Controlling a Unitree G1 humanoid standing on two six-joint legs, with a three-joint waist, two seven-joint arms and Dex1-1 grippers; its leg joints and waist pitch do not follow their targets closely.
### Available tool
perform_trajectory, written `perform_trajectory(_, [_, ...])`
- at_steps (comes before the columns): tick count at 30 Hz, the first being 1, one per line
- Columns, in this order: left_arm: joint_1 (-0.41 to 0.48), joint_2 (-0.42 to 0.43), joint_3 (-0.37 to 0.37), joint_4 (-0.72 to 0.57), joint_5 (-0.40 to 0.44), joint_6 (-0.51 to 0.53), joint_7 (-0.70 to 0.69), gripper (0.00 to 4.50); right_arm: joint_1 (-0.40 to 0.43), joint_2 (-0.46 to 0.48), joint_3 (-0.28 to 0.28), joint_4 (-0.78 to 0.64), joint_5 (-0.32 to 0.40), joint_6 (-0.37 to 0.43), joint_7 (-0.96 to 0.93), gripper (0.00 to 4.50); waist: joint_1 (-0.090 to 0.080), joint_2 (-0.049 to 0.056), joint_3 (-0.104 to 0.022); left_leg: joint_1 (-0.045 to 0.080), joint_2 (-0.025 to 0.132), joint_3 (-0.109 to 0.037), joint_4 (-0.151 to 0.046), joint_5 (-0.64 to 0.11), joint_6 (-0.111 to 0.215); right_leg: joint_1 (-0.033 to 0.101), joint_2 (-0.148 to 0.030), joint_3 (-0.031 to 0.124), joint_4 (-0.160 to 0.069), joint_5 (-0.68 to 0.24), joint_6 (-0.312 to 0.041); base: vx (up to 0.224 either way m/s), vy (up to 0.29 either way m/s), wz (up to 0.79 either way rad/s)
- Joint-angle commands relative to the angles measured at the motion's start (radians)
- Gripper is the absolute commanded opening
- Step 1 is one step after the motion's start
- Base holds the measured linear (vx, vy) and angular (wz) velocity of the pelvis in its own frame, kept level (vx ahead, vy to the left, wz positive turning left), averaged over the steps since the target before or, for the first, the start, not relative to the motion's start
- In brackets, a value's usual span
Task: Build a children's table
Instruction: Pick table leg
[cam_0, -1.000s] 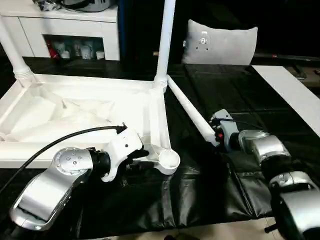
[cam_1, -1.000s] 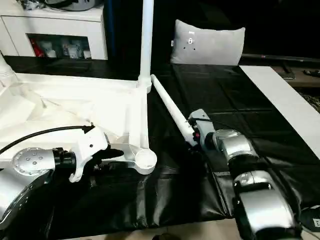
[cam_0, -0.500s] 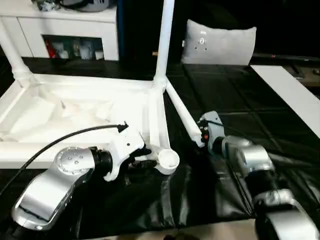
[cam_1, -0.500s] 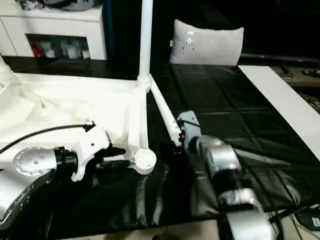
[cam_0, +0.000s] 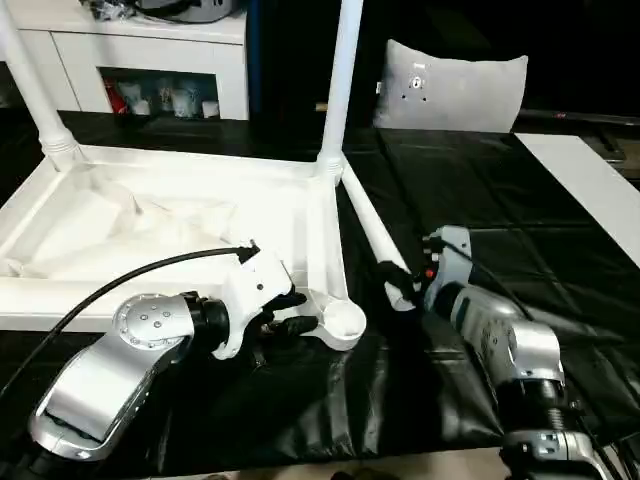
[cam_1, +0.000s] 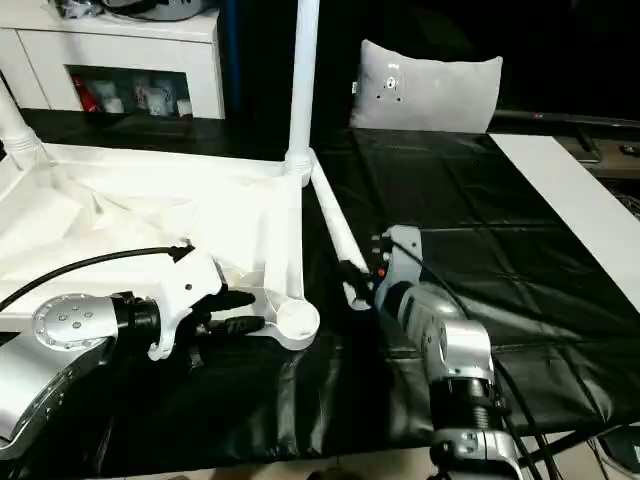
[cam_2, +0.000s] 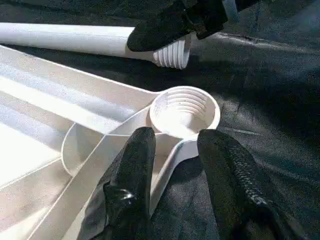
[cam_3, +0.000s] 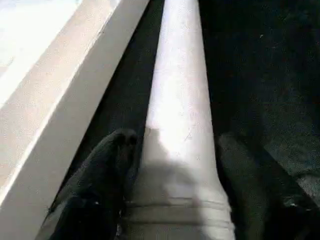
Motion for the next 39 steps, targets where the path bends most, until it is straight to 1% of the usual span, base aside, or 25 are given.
perform_trajectory(1, [-0.013, -0.003, -0.011, 0.008, 0.003, -0.009, 0.003, 1.69, 0.011, -0.013, 0.014, -0.023, -0.004, 0.021, -0.002, 2.55, 0.000, 0.026, -0.060, 0.013, 0.019, -0.010, -0.078, -0.325, -0.048, 0.037, -0.059, 0.042, -0.094, -0.484, -0.078, 0.000, 0.000, 0.00])
perform_trajectory(2, [-0.011, 0.000, -0.011, 0.010, 0.005, -0.012, 0.002, 1.69, 0.017, -0.027, 0.043, -0.034, -0.024, 0.011, -0.003, 2.53, 0.000, 0.028, -0.060, 0.013, 0.018, -0.011, -0.078, -0.333, -0.049, 0.037, -0.059, 0.041, -0.096, -0.500, -0.071, 0.000, 0.000, 0.00])
perform_trajectory(3, [-0.010, 0.000, -0.011, 0.011, 0.005, -0.012, 0.002, 1.69, 0.018, -0.029, 0.047, -0.036, -0.026, 0.009, -0.004, 2.47, -0.001, 0.027, -0.060, 0.014, 0.018, -0.010, -0.077, -0.335, -0.049, 0.036, -0.059, 0.041, -0.098, -0.507, -0.068, 0.000, 0.000, 0.00])
perform_trajectory(4, [-0.009, 0.001, -0.012, 0.011, 0.007, -0.014, 0.002, 1.69, 0.021, -0.038, 0.068, -0.042, -0.041, -0.016, 0.004, 2.47, -0.001, 0.027, -0.059, 0.014, 0.018, -0.012, -0.078, -0.340, -0.049, 0.036, -0.059, 0.039, -0.098, -0.519, -0.063, 0.000, 0.000, 0.00])
perform_trajectory(6, [-0.010, 0.001, -0.011, 0.009, 0.005, -0.013, 0.003, 1.69, 0.024, -0.046, 0.092, -0.053, -0.062, -0.059, 0.009, 2.47, -0.001, 0.022, -0.061, 0.013, 0.018, -0.011, -0.076, -0.337, -0.047, 0.035, -0.060, 0.040, -0.100, -0.525, -0.058, 0.000, 0.000, 0.00])
perform_trajectory(7, [-0.010, 0.001, -0.011, 0.009, 0.005, -0.013, 0.005, 1.69, 0.024, -0.042, 0.089, -0.064, -0.048, -0.066, 0.021, 2.47, -0.001, 0.023, -0.060, 0.012, 0.017, -0.010, -0.075, -0.331, -0.045, 0.035, -0.061, 0.041, -0.100, -0.525, -0.058, 0.000, 0.000, 0.00])
perform_trajectory(8, [-0.010, 0.000, -0.011, 0.009, 0.004, -0.015, 0.007, 1.69, 0.022, -0.038, 0.084, -0.076, -0.038, -0.076, 0.026, 2.73, -0.001, 0.023, -0.060, 0.011, 0.017, -0.011, -0.075, -0.334, -0.042, 0.035, -0.059, 0.041, -0.100, -0.528, -0.054, 0.000, 0.000, 0.00])
perform_trajectory(9, [-0.010, 0.000, -0.011, 0.009, 0.002, -0.016, 0.009, 1.69, 0.011, -0.035, 0.083, -0.088, -0.039, -0.092, 0.015, 2.81, -0.001, 0.022, -0.061, 0.012, 0.018, -0.011, -0.075, -0.334, -0.041, 0.034, -0.059, 0.040, -0.100, -0.528, -0.054, 0.000, 0.000, 0.00])
perform_trajectory(12, [-0.010, 0.000, -0.010, 0.010, 0.002, -0.018, 0.011, 1.69, -0.015, -0.044, 0.106, -0.094, -0.055, -0.098, 0.008, 2.84, -0.002, 0.023, -0.062, 0.009, 0.019, -0.012, -0.077, -0.322, -0.042, 0.037, -0.058, 0.041, -0.094, -0.495, -0.065, 0.000, 0.000, 0.00])
perform_trajectory(15, [-0.012, 0.002, -0.011, 0.010, 0.002, -0.019, 0.010, 1.69, -0.054, -0.055, 0.120, -0.076, -0.063, -0.079, -0.004, 3.22, -0.003, 0.023, -0.062, 0.011, 0.019, -0.010, -0.077, -0.314, -0.045, 0.037, -0.056, 0.042, -0.090, -0.471, -0.075, 0.000, 0.000, 0.00])
perform_trajectory(18, [-0.016, 0.002, -0.009, 0.013, 0.003, -0.019, 0.010, 1.69, -0.093, -0.060, 0.122, -0.052, -0.066, -0.050, -0.011, 3.30, -0.003, 0.024, -0.062, 0.011, 0.019, -0.009, -0.076, -0.308, -0.047, 0.038, -0.056, 0.044, -0.086, -0.454, -0.082, 0.000, 0.000, 0.00])
perform_trajectory(20, [-0.017, 0.005, -0.007, 0.015, 0.001, -0.018, 0.009, 1.69, -0.166, -0.067, 0.120, 0.009, -0.074, 0.008, -0.023, 3.56, -0.002, 0.027, -0.065, 0.010, 0.018, -0.009, -0.075, -0.290, -0.053, 0.041, -0.056, 0.045, -0.081, -0.415, -0.095, 0.000, 0.000, 0.00])
perform_trajectory(21, [-0.017, 0.005, -0.007, 0.015, 0.001, -0.018, 0.009, 1.69, -0.169, -0.068, 0.121, 0.012, -0.074, 0.011, -0.023, 3.62, -0.003, 0.026, -0.065, 0.011, 0.019, -0.008, -0.075, -0.289, -0.054, 0.040, -0.055, 0.045, -0.079, -0.406, -0.100, 0.000, 0.000, 0.00])
perform_trajectory(22, [-0.018, 0.006, -0.006, 0.017, 0.000, -0.018, 0.008, 1.69, -0.213, -0.071, 0.124, 0.067, -0.079, 0.025, -0.025, 3.65, -0.001, 0.027, -0.065, 0.011, 0.019, -0.008, -0.075, -0.284, -0.055, 0.042, -0.056, 0.046, -0.078, -0.387, -0.107, 0.000, 0.000, 0.00])
perform_trajectory(23, [-0.018, 0.006, -0.006, 0.017, 0.000, -0.018, 0.008, 1.69, -0.219, -0.072, 0.124, 0.076, -0.080, 0.026, -0.026, 3.89, -0.003, 0.027, -0.066, 0.010, 0.019, -0.008, -0.074, -0.281, -0.057, 0.042, -0.056, 0.045, -0.074, -0.379, -0.114, 0.000, 0.000, 0.00])
perform_trajectory(24, [-0.018, 0.007, -0.005, 0.017, 0.000, -0.019, 0.008, 1.69, -0.231, -0.073, 0.125, 0.093, -0.082, 0.027, -0.028, 3.89, -0.001, 0.028, -0.067, 0.010, 0.020, -0.007, -0.074, -0.275, -0.059, 0.043, -0.056, 0.046, -0.074, -0.365, -0.120, 0.000, 0.000, 0.00])
perform_trajectory(25, [-0.020, 0.008, -0.005, 0.019, 0.000, -0.018, 0.007, 1.69, -0.271, -0.081, 0.130, 0.160, -0.092, 0.019, -0.039, 4.00, -0.001, 0.025, -0.064, 0.010, 0.019, -0.006, -0.074, -0.272, -0.059, 0.043, -0.057, 0.046, -0.073, -0.360, -0.123, 0.000, 0.000, 0.00])
perform_trajectory(27, [-0.021, 0.009, -0.004, 0.020, 0.001, -0.018, 0.007, 1.69, -0.293, -0.087, 0.134, 0.200, -0.099, 0.009, -0.044, 4.20, 0.000, 0.027, -0.067, 0.010, 0.019, -0.005, -0.072, -0.260, -0.063, 0.045, -0.057, 0.047, -0.071, -0.340, -0.134, 0.000, 0.000, 0.00])
perform_trajectory(28, [-0.022, 0.010, -0.003, 0.020, -0.001, -0.016, 0.006, 1.69, -0.315, -0.088, 0.131, 0.239, -0.101, 0.003, -0.050, 4.20, 0.002, 0.024, -0.062, 0.008, 0.019, -0.003, -0.073, -0.258, -0.062, 0.044, -0.057, 0.048, -0.072, -0.335, -0.133, 0.000, 0.000, 0.00])
perform_trajectory(29, [-0.021, 0.014, 0.001, 0.014, -0.004, -0.010, 0.005, 1.69, -0.367, -0.090, 0.119, 0.332, -0.106, -0.017, -0.068, 4.32, -0.001, 0.019, -0.064, 0.008, 0.019, -0.005, -0.073, -0.260, -0.063, 0.045, -0.058, 0.046, -0.067, -0.340, -0.139, 0.000, 0.000, 0.00])
perform_trajectory(30, [-0.021, 0.014, 0.001, 0.014, -0.004, -0.010, 0.005, 1.69, -0.367, -0.090, 0.119, 0.332, -0.106, -0.017, -0.068, 4.43, -0.001, 0.021, -0.064, 0.007, 0.018, -0.005, -0.072, -0.262, -0.063, 0.046, -0.058, 0.046, -0.067, -0.344, -0.143, 0.000, 0.000, 0.00])
perform_trajectory(31, [-0.018, 0.019, 0.005, 0.008, -0.008, -0.006, 0.004, 1.69, -0.410, -0.092, 0.110, 0.413, -0.109, -0.035, -0.078, 4.48, 0.000, 0.022, -0.062, 0.007, 0.018, -0.003, -0.070, -0.266, -0.062, 0.044, -0.060, 0.047, -0.070, -0.358, -0.138, 0.000, 0.000, 0.00])
perform_trajectory(34, [-0.019, 0.021, 0.006, 0.006, -0.010, -0.003, 0.004, 1.69, -0.441, -0.093, 0.105, 0.471, -0.111, -0.052, -0.082, 4.48, 0.001, 0.022, -0.060, 0.008, 0.018, -0.004, -0.070, -0.273, -0.062, 0.044, -0.061, 0.046, -0.073, -0.378, -0.128, 0.000, 0.000, 0.00])
perform_trajectory(37, [-0.019, 0.023, 0.007, 0.004, -0.011, 0.000, 0.004, 1.69, -0.489, -0.091, 0.123, 0.580, -0.117, -0.057, -0.046, 4.48, -0.002, 0.024, -0.060, 0.007, 0.019, -0.004, -0.071, -0.275, -0.060, 0.044, -0.058, 0.045, -0.069, -0.355, -0.144, 0.000, 0.000, 0.00])
perform_trajectory(39, [-0.019, 0.023, 0.006, 0.004, -0.011, 0.001, 0.005, 1.69, -0.516, -0.086, 0.149, 0.635, -0.132, -0.022, -0.035, 4.48, -0.002, 0.022, -0.061, 0.007, 0.020, -0.004, -0.070, -0.272, -0.059, 0.045, -0.060, 0.045, -0.067, -0.350, -0.150, 0.000, 0.000, 0.00])
